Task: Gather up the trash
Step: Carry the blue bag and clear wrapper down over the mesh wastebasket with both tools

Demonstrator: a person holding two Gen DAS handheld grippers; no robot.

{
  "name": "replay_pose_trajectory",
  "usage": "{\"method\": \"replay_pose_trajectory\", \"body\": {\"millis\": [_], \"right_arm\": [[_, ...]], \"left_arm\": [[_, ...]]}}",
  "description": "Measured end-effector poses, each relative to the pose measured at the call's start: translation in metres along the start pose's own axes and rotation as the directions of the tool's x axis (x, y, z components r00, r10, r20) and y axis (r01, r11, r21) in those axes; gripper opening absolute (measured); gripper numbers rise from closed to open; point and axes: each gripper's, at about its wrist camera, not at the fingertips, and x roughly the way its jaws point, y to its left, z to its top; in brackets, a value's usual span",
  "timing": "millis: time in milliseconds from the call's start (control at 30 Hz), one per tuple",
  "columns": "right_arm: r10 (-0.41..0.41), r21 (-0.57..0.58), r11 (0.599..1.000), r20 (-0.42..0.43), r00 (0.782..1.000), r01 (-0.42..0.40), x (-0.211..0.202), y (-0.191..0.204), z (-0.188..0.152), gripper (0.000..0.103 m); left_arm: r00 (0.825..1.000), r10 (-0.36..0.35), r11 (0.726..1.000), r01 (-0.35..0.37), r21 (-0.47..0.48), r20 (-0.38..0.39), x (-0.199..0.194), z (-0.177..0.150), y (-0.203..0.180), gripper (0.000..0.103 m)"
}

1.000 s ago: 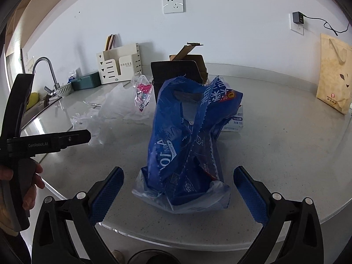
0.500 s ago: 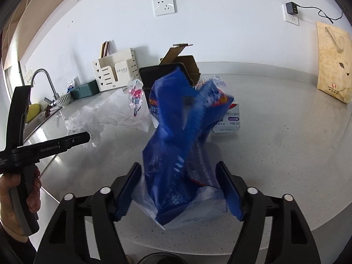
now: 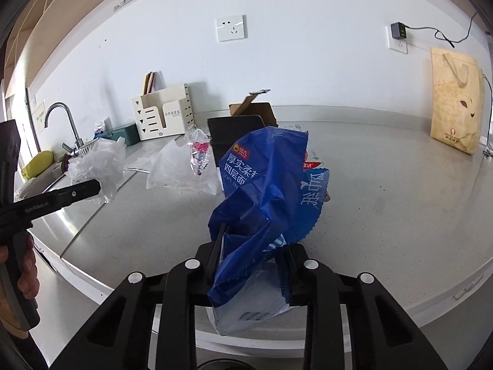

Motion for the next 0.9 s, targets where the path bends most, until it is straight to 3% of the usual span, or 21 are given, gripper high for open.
{"method": "replay_pose_trajectory", "body": {"millis": [400, 633, 900], "right_arm": [[-0.031, -0.013, 0.999, 0.030, 0.999, 0.032, -0.062, 0.028, -0.010, 0.029], [-0.039, -0.015, 0.999, 0.044, 0.998, 0.039, -0.107, 0.049, -0.038, 0.029], [-0.054, 0.040, 0.998, 0.001, 0.999, 0.054, -0.129, 0.059, -0.089, 0.029]], "left_arm": [[0.998, -0.066, 0.997, 0.065, 0.040, 0.004, -0.060, -0.028, -0.009, 0.029], [0.993, -0.114, 0.991, 0.114, 0.075, 0.000, -0.094, -0.049, -0.014, 0.029], [0.982, -0.159, 0.970, 0.175, 0.169, -0.105, -0.098, -0.099, -0.032, 0.029]]}}
